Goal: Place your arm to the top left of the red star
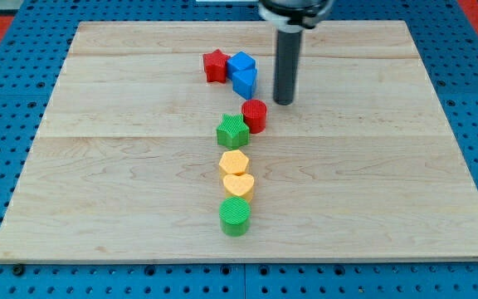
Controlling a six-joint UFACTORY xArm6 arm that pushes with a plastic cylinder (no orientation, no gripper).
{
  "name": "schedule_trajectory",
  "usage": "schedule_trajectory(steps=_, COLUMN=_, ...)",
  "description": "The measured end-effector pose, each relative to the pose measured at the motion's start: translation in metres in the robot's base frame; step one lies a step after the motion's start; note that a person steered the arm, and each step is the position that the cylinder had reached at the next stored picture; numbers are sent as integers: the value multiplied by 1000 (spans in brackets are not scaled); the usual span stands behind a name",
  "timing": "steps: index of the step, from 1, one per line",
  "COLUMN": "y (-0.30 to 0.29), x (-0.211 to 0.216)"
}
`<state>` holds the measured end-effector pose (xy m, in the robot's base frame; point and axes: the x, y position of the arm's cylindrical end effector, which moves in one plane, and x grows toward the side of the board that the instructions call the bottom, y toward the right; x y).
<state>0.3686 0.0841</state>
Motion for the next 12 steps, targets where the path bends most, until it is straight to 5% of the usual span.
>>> schedule_trajectory(steps=1, y=19, x=-52)
schedule_trajectory(steps=2, y=-21, x=-113)
schedule_trajectory(steps=6, y=-179, x=-113)
schedule_trajectory(steps=9, y=-211, x=-50)
schedule_trajectory(steps=10, y=-217, x=-97)
schedule_trajectory(steps=12, y=-181, x=-84)
